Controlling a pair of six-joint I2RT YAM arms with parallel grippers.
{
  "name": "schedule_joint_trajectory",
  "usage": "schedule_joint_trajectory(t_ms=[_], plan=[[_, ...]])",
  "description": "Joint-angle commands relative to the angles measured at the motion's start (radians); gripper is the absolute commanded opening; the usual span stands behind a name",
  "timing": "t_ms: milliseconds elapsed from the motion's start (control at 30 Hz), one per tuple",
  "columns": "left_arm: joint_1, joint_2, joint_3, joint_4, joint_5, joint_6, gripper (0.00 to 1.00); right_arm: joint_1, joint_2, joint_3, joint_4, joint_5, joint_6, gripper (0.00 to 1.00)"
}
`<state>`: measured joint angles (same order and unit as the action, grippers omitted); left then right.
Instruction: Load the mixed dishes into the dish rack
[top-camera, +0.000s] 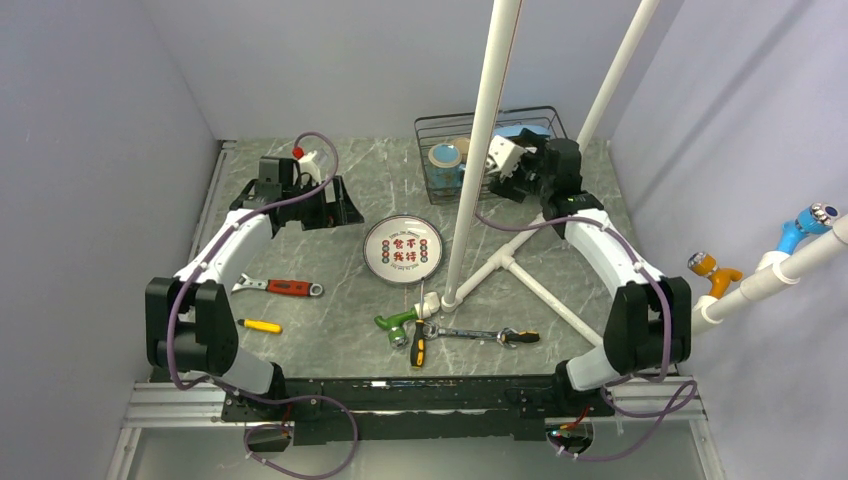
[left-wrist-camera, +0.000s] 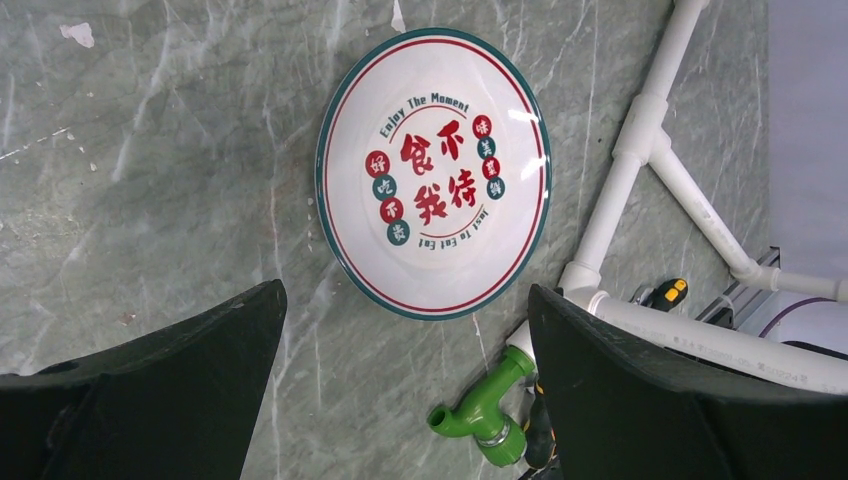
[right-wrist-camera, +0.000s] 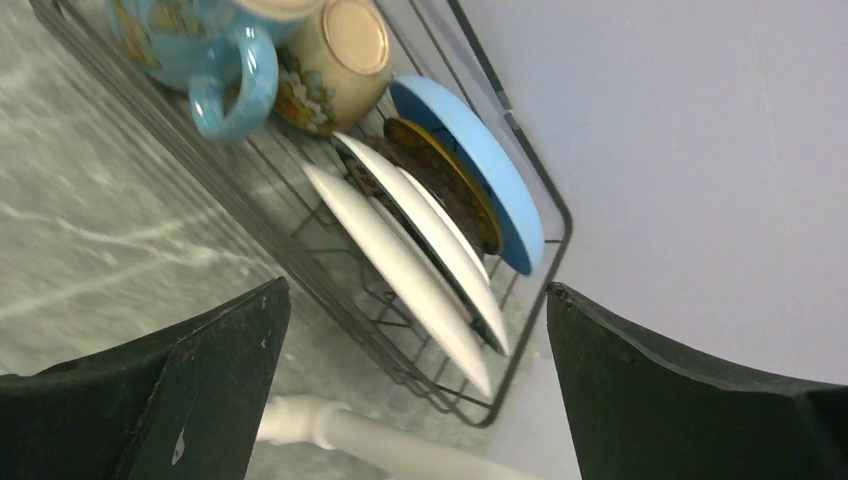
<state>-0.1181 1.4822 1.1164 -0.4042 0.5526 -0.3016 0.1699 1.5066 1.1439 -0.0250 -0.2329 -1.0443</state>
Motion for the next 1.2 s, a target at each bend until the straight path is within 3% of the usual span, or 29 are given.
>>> schedule_joint_trajectory(t_ms=[0,133,233,333,467,767,933,1167], plan=[[0.005,-0.001,-0.004,0.035,0.034,-0.008,0.96,0.0,-0.072,-0.053,0.171,-0.063,0.448,1.0],[0.005,-0.014,-0.007,0.032,0.025,-0.005,0.96,0.009,-0.015,-0.003,0.146,0.118,0.881,1.0],[0.004,-0.012,-0.006,0.023,0.022,-0.003,0.96,0.016,0.053,0.083,0.0,0.131,1.068,1.0],[0.005,0.014,0.01,-0.004,0.011,0.004,0.96,0.042,0.043,0.023,0.047,0.139,1.203,1.0],[0.005,0.075,0.041,-0.048,0.009,0.01,0.93,0.08,0.027,-0.038,0.067,0.19,1.289,1.0],[0.003,0.252,0.047,-0.037,0.089,-0.033,0.85,0.087,0.051,0.033,-0.16,0.104,1.413,1.0],[-0.005,0.327,0.031,0.02,0.145,-0.072,0.79,0.086,-0.025,-0.064,-0.106,0.095,1.421,1.0],[-0.053,0.387,0.032,0.032,0.108,-0.084,0.69,0.086,-0.069,-0.114,-0.096,0.1,1.414,1.0]])
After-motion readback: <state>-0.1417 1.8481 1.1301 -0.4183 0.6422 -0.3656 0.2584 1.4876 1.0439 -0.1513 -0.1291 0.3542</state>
